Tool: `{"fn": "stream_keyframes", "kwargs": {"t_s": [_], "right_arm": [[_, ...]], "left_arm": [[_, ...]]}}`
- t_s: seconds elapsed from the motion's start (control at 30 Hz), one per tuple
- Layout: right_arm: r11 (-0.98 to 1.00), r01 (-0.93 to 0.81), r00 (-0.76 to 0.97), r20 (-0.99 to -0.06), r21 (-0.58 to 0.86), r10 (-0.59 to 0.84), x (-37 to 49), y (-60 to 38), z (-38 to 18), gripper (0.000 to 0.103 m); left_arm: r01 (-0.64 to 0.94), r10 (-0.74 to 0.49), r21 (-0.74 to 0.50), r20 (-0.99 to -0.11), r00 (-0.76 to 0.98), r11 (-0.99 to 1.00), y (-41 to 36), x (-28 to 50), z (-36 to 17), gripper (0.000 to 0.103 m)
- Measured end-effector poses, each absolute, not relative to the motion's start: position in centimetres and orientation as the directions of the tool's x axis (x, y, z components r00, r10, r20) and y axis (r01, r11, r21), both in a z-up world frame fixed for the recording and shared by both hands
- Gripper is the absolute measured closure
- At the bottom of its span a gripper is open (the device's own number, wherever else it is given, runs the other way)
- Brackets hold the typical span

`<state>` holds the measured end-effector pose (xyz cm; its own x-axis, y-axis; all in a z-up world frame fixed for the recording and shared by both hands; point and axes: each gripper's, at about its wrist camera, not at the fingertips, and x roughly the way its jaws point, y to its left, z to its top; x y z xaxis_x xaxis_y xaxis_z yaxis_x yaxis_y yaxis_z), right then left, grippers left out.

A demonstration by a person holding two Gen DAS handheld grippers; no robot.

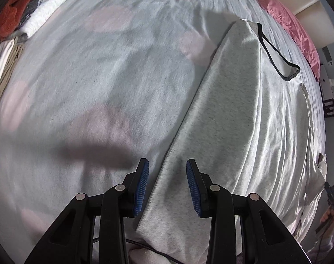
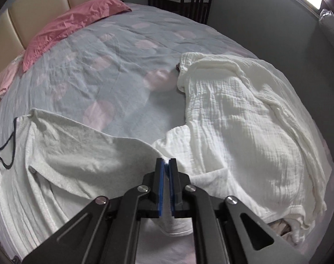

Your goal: Fold clothes

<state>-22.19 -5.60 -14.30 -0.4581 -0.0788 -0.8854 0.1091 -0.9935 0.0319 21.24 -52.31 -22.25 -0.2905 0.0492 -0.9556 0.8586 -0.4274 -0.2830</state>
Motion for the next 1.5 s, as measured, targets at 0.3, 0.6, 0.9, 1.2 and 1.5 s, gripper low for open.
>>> {"fn": "stream_keyframes", "kwargs": {"t_s": [0.3,0.6,0.9,1.2,1.5], "right_arm": [[-0.944,0.196,-0.406,-0.855,0.264,-0.323,-12.7,-9.2,-18.1,0.096],[-0.921,0.118,-0.297,-0.871,0.372,-0.390,-12.2,-8.7,-20.5,0.095],[-0.913,0.146,-0.266,-0.874,0.380,-0.406,-12.5,-9.3,-21.1,0.095],[-0.914,0.195,-0.240,-0.886,0.356,-0.397,-13.7,-11.2,-22.5,0.095],[-0.896,0.315,-0.272,-0.875,0.312,-0.400,-15.5,-14.8,-23.3,0.095]], "left_arm": [[0.866,0.043,-0.183,-0.982,-0.184,-0.465,-51.3,20.4,-23.4,0.067],[0.840,-0.025,-0.175,-0.975,-0.219,-0.513,-50.1,19.7,-21.5,0.101],[0.876,-0.131,-0.235,-0.940,-0.315,-0.421,-52.5,21.8,-18.0,0.102],[0.899,-0.345,-0.086,-0.904,-0.251,-0.429,-59.9,21.2,-12.1,0.102],[0.921,-0.530,0.171,-0.847,-0.044,-0.349,-70.3,19.9,-8.3,0.102]]}}
